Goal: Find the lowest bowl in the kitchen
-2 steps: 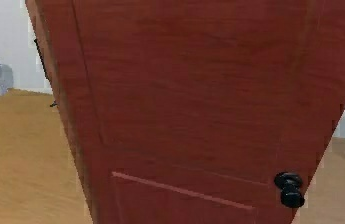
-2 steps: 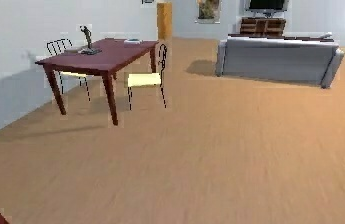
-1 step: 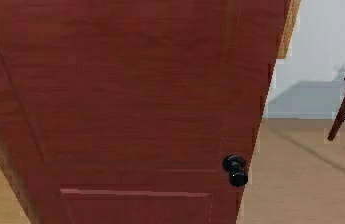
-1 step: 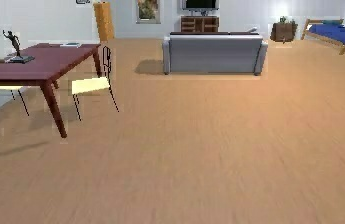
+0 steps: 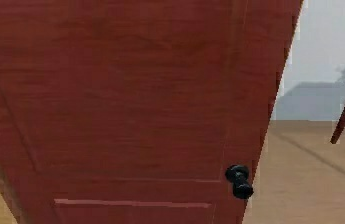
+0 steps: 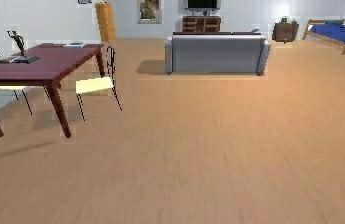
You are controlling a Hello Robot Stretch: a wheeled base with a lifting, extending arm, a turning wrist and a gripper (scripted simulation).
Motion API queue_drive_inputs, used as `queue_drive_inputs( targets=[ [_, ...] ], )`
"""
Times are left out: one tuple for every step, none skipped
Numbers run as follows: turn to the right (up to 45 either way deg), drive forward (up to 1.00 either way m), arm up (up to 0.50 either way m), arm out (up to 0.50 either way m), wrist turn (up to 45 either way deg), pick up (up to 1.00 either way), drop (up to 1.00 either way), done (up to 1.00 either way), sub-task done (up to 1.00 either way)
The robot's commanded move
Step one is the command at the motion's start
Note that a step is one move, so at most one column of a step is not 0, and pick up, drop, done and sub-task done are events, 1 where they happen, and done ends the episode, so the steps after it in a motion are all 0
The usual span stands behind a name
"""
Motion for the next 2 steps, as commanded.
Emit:
queue_drive_inputs(
  targets=[
    [-45.0,0.0,0.0,0.0,0.0,0.0,0.0,0.0,0.0],
    [-36.0,0.0,0.0,0.0,0.0,0.0,0.0,0.0,0.0]
  ],
)
